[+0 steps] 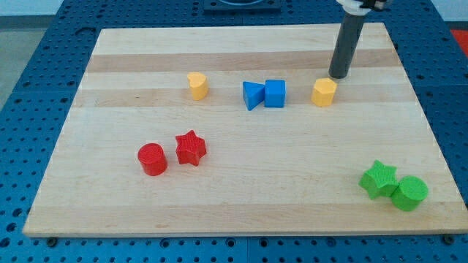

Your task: Push the yellow hexagon towards the blue cube

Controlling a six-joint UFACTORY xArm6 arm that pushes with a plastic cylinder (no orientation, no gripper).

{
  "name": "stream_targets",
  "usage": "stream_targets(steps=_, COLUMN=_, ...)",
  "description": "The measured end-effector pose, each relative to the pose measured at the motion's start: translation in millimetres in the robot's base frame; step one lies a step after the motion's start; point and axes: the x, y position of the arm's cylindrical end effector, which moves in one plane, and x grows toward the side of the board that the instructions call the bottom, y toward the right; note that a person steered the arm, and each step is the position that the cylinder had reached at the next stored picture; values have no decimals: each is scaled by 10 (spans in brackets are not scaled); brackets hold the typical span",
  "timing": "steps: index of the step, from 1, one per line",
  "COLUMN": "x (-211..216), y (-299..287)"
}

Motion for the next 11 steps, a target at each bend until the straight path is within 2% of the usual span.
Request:
stream_targets(steps=2, x=36, y=127)
stream_targets(steps=4, x=246, y=739)
stream_targets(steps=5, x=377, y=638)
stream_targets(steps=8, x=388, y=-313)
stream_targets(steps=9, x=388, y=-382)
stream_targets(steps=10, x=388, y=11)
stream_targets(steps=11, x=583, y=230)
